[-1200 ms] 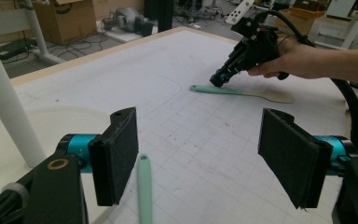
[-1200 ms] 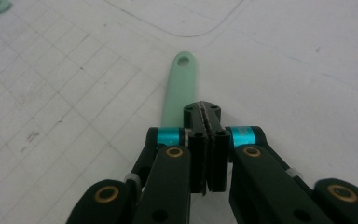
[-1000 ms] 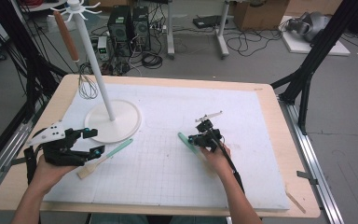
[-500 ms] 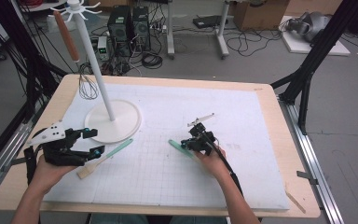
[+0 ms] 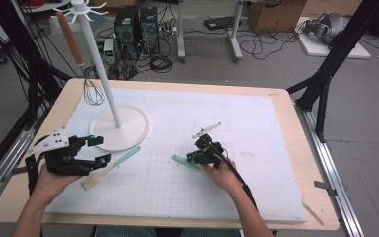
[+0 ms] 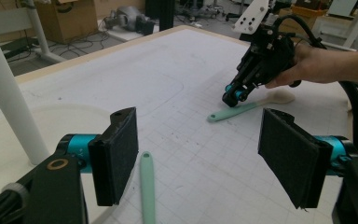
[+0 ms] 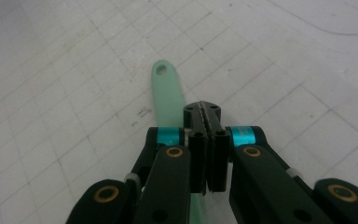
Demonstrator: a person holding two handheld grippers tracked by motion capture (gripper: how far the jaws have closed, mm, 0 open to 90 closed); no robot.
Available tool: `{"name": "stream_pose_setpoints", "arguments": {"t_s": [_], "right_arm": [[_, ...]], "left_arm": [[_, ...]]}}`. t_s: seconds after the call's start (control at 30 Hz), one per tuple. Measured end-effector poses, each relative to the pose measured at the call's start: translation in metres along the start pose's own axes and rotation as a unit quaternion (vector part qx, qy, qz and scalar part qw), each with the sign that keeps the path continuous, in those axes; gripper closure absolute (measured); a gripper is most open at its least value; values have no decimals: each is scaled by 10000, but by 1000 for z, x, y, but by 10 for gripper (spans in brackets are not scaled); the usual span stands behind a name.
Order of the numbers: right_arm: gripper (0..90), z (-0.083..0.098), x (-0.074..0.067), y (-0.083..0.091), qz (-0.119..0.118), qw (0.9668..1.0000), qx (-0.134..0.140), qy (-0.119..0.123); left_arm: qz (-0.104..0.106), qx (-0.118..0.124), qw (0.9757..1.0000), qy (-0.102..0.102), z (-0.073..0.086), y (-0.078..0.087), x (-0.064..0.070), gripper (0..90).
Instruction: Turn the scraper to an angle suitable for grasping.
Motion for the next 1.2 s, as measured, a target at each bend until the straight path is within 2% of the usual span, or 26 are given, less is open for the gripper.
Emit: {"name": "stream_pose_setpoints", "arguments": {"t_s": [0.23,0.37,0.73,0.93,1.2], "right_arm": [[896,-1,-6,1,-159,9998,23,133],[896,-1,-7,1,-231,9997,21,117],[896,0,-4,-1,-210,9997,-16,117],[896,0,-5,-1,-310,9995,-35,99],[896,1,-11,-3,-421,9989,-87,212]], "left_arm": [[21,-11,10000,2,0,0,0,290],[16,-12,10000,2,0,0,1,290],[19,-9,10000,-4,0,0,1,290],[25,-16,10000,0,0,0,1,290],[26,-16,10000,-3,0,0,1,290]]}}
Point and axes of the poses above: each handheld gripper's, and its own axes: y roughly backward along the jaws, z roughly out of its underside, x roughly to its right, the point moved 4 cm from there along -y, roughly forward along the jaws, and after that the axes turned 1 degree about -y, right-handed, at the moved point
